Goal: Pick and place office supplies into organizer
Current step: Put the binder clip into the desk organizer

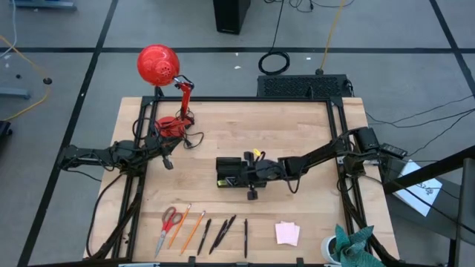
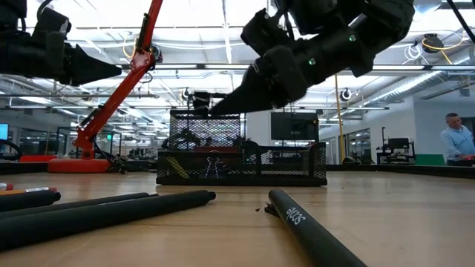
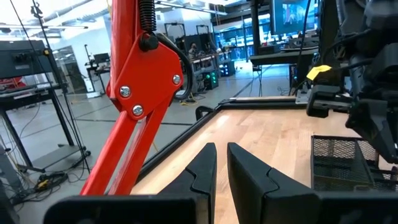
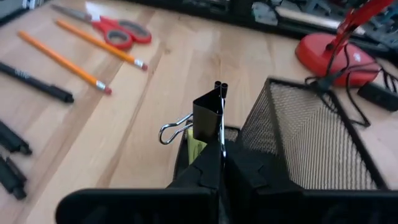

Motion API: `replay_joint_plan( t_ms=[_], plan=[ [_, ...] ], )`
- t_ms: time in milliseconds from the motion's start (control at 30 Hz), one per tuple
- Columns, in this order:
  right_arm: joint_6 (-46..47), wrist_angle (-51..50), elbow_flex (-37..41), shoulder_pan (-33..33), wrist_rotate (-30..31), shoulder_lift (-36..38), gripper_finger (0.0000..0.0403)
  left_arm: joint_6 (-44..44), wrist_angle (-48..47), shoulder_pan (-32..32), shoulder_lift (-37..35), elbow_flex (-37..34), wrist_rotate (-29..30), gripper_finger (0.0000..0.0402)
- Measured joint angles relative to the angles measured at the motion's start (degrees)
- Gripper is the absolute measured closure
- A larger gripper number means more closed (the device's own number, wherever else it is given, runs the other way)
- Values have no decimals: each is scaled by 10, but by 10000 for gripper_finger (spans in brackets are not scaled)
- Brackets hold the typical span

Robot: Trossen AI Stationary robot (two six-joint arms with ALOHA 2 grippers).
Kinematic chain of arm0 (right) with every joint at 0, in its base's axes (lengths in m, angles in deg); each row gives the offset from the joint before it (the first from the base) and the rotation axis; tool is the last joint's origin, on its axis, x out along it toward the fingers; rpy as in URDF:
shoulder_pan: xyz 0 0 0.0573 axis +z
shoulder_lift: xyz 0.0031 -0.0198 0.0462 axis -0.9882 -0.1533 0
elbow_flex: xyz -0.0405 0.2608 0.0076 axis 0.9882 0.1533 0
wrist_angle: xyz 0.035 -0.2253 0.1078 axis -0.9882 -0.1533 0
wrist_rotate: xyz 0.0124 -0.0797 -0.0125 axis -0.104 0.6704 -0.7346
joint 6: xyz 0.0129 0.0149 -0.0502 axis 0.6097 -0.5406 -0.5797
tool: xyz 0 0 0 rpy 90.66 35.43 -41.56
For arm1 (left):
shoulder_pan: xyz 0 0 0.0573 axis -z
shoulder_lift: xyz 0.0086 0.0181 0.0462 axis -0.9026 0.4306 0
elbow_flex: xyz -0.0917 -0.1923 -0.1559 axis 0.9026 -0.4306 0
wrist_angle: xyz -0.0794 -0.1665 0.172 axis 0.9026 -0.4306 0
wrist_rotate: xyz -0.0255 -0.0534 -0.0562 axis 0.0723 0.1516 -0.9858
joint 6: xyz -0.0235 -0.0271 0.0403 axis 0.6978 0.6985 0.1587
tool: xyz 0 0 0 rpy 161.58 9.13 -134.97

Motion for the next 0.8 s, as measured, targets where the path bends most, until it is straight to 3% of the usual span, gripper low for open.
replay_joint_plan(
  t_ms=[333,800],
  plan=[
    [-16,-47,0,0,6,0,399,-3,1,0,0,0,0,355],
    [0,-24,0,0,18,0,399,-14,1,0,0,0,0,355]
  ],
)
